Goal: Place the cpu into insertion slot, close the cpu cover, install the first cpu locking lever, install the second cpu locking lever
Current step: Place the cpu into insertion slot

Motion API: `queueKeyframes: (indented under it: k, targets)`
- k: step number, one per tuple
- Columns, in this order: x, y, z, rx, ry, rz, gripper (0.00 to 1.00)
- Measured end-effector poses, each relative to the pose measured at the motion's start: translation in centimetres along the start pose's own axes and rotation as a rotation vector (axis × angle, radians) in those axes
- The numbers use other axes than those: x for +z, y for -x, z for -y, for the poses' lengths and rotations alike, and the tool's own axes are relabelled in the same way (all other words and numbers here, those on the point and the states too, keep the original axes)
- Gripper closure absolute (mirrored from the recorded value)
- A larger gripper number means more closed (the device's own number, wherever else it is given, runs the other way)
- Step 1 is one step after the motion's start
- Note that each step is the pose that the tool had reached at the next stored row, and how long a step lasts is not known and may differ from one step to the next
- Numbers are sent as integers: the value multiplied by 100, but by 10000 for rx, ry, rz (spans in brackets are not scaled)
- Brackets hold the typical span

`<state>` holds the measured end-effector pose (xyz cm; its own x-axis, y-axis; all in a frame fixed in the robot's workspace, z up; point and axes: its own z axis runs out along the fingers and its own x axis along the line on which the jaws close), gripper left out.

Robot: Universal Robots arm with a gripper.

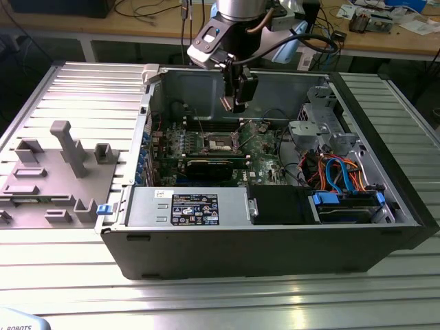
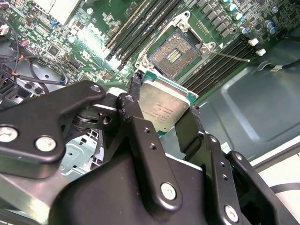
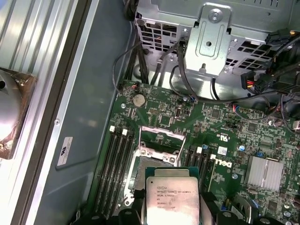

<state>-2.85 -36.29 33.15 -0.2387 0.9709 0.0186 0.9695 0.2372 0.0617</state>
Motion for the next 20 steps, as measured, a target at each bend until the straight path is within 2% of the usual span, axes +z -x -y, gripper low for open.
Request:
queueKeyframes:
  k: [20]
  targets:
    - [0, 0, 0, 303, 6, 19, 46]
